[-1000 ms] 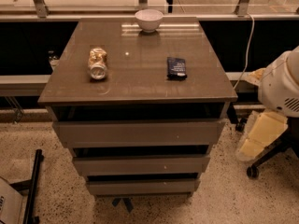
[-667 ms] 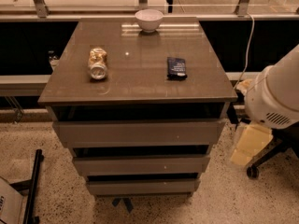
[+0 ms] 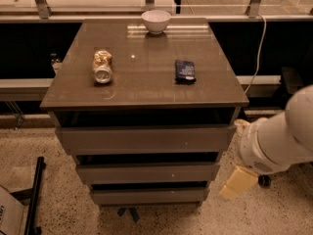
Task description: Open middle drawer
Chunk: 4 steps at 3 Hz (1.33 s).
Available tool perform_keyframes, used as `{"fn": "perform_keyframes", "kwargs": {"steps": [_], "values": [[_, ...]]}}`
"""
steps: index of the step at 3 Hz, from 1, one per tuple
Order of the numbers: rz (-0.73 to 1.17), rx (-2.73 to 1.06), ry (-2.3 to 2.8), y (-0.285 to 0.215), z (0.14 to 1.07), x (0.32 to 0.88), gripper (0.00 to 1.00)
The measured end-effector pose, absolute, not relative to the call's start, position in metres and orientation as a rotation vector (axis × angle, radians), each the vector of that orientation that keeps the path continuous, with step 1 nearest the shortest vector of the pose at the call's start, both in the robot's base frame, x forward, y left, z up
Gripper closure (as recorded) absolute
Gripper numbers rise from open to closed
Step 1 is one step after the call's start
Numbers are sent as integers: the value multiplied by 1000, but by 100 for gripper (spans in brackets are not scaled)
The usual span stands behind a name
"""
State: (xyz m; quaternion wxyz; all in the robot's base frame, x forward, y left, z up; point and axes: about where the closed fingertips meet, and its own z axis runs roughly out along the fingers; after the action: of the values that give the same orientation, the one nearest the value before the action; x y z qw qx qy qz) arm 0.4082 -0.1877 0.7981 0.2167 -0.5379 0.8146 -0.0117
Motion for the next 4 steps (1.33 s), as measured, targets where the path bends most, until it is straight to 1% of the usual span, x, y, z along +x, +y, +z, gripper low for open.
{"fn": "perform_keyframes", "kwargs": {"steps": [1, 2, 3, 4], "values": [[131, -1357, 2268, -194, 753, 408, 0], [390, -1179, 2249, -194, 692, 411, 0], [586, -1083, 2234, -184, 656, 413, 0], [622, -1069, 2240, -182, 645, 412, 0]]}}
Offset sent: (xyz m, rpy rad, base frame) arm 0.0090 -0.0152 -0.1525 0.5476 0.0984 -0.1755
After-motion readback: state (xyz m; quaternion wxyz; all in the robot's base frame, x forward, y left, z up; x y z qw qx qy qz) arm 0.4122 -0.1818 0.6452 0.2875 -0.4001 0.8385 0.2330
